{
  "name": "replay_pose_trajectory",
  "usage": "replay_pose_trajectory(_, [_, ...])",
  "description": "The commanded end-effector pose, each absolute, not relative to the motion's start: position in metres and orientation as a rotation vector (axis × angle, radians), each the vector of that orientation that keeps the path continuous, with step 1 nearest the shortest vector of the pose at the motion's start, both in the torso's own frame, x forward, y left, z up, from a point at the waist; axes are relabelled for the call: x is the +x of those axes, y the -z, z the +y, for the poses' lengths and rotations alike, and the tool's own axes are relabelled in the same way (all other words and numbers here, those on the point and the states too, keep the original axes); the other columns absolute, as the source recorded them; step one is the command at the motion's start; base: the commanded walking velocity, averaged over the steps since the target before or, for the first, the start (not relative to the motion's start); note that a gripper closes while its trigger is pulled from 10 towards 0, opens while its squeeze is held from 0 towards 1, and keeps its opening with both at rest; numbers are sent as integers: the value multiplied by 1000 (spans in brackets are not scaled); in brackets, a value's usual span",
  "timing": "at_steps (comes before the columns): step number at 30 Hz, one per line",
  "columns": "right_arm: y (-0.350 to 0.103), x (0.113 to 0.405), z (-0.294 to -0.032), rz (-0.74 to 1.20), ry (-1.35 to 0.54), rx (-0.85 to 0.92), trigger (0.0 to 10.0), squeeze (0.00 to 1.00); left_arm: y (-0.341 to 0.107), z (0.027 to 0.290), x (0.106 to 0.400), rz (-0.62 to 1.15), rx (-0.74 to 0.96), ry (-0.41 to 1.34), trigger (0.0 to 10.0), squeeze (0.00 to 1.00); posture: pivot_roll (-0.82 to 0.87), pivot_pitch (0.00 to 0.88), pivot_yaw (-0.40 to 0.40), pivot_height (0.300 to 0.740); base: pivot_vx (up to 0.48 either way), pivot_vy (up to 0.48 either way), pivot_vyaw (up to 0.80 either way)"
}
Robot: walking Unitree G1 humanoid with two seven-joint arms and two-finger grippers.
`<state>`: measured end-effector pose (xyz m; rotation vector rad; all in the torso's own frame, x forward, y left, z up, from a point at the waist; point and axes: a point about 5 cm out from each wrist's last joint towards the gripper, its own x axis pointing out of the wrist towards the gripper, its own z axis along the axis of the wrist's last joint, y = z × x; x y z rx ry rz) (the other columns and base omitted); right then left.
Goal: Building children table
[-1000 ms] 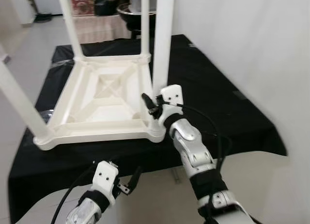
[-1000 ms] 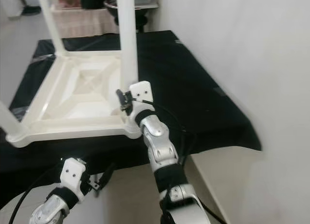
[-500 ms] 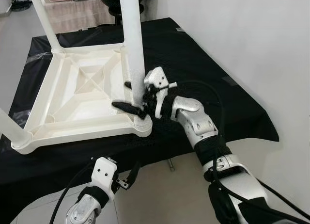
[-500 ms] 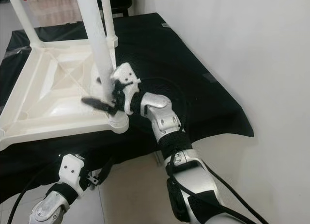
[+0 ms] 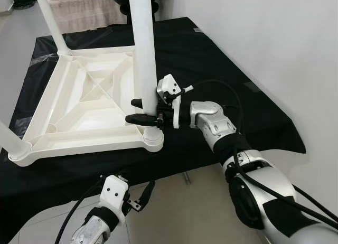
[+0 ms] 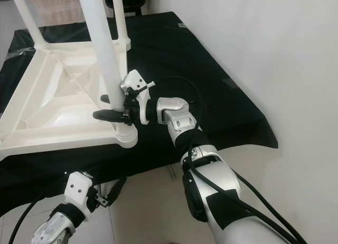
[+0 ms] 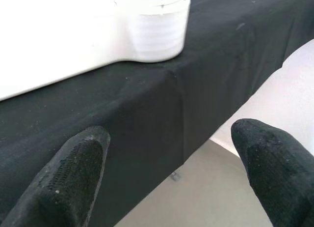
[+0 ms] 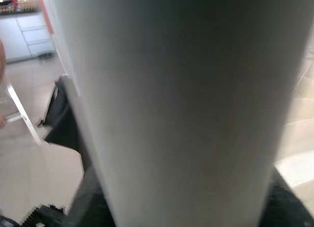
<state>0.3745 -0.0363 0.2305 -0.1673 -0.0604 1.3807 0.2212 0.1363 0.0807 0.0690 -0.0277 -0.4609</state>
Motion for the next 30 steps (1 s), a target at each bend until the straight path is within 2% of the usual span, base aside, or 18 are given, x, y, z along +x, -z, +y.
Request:
replay_pose_trajectory(1, [-222, 372, -32, -24, -1412, -153, 0, 0, -77, 137, 218, -6, 74, 461, 10000, 0, 67, 177, -26, 740, 0, 0, 0])
replay_pose_trajectory(7, [-209, 380, -56, -45, -1196, -95, 0, 0, -77, 137, 219, -6, 73, 460, 10000, 0, 48, 172, -25, 740, 0, 0, 0])
replay_pose_trajectory(8, [-192, 379, -71, -54, -1011, -41, 0, 0, -77, 138, 220, -7, 72, 458, 10000, 0, 43, 169, -27, 740, 0, 0, 0])
replay_pose_trajectory(9, [-192, 379, -71, -54, -1011, -41, 0, 0, -77, 138, 220, -7, 72, 458, 10000, 0, 43, 169, -27, 740, 0, 0, 0])
replay_pose_trajectory(10, [-178, 377, -73, -44, -809, 5, 0, 0, -77, 139, 220, -7, 72, 459, 10000, 0, 40, 167, -28, 740, 0, 0, 0])
replay_pose_trajectory(11, [-178, 377, -73, -44, -809, 5, 0, 0, -77, 139, 220, -7, 72, 459, 10000, 0, 40, 167, -28, 740, 0, 0, 0])
replay_pose_trajectory(12, [-163, 371, -72, -14, -598, 44, 0, 0, -77, 140, 220, -7, 73, 459, 10000, 0, 26, 163, -22, 740, 0, 0, 0])
replay_pose_trajectory(13, [-143, 355, -66, 35, -472, 65, 0, 0, -77, 141, 220, -7, 73, 459, 10000, 0, 26, 163, -22, 740, 0, 0, 0])
replay_pose_trajectory(14, [-143, 355, -66, 35, -472, 65, 0, 0, -77, 141, 220, -7, 73, 459, 10000, 0, 26, 163, -22, 740, 0, 0, 0])
replay_pose_trajectory(16, [-118, 319, -32, 77, -530, 78, 0, 0, -77, 142, 222, -6, 76, 460, 10000, 0, 18, 157, -12, 740, 0, 0, 0])
replay_pose_trajectory(17, [-112, 310, -21, 91, -577, 90, 0, 0, -77, 142, 223, -6, 78, 460, 10000, 0, 18, 157, -12, 740, 0, 0, 0])
replay_pose_trajectory(20, [-113, 313, -15, 77, -590, 82, 0, 0, -77, 142, 224, -6, 81, 460, 10000, 0, 20, 154, -7, 740, 0, 0, 0])
replay_pose_trajectory(25, [-121, 326, -21, 68, -584, 41, 0, 0, -76, 141, 226, -6, 83, 458, 10000, 0, 28, 140, -16, 740, 0, 0, 0])
replay_pose_trajectory(26, [-125, 333, -25, 69, -580, 17, 10000, 0, -76, 141, 227, -7, 83, 457, 10000, 0, 27, 138, -18, 740, 0, 0, 0])
replay_pose_trajectory(27, [-132, 340, -28, 57, -611, 2, 10000, 0, -76, 140, 228, -8, 83, 456, 10000, 0, 29, 138, -22, 740, 0, 0, 0])
replay_pose_trajectory(28, [-143, 346, -31, 34, -662, -6, 10000, 1000, -76, 140, 229, -10, 83, 454, 10000, 0, 31, 138, -24, 740, 0, 0, 0])
replay_pose_trajectory(30, [-143, 346, -31, 34, -662, -6, 10000, 1000, -76, 140, 229, -10, 83, 454, 10000, 0, 31, 138, -24, 740, 0, 0, 0])
